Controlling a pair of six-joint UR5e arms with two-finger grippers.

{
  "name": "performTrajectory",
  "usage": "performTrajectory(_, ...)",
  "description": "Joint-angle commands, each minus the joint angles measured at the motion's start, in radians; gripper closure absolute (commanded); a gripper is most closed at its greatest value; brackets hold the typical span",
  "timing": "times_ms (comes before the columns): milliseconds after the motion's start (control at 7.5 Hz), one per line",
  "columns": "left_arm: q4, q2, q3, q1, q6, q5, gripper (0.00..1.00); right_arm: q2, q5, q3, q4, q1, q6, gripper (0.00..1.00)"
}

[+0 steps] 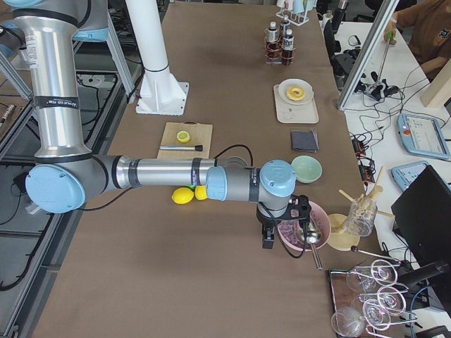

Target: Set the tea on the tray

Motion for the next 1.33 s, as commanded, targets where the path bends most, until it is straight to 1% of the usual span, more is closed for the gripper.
performTrajectory(0, -0.007, -0.004, -0.001, 0.001, 0.001, 0.000, 0.03, -0.004, 0.005, 0.016, -0.019, 0.001, 0.000, 0.00)
performTrajectory(1200, -0.006, -0.021, -0.003, 0.003, -0.007, 0.002, 0.03, -0.004, 0.008, 0.008, -0.012, -0.002, -0.001, 0.00)
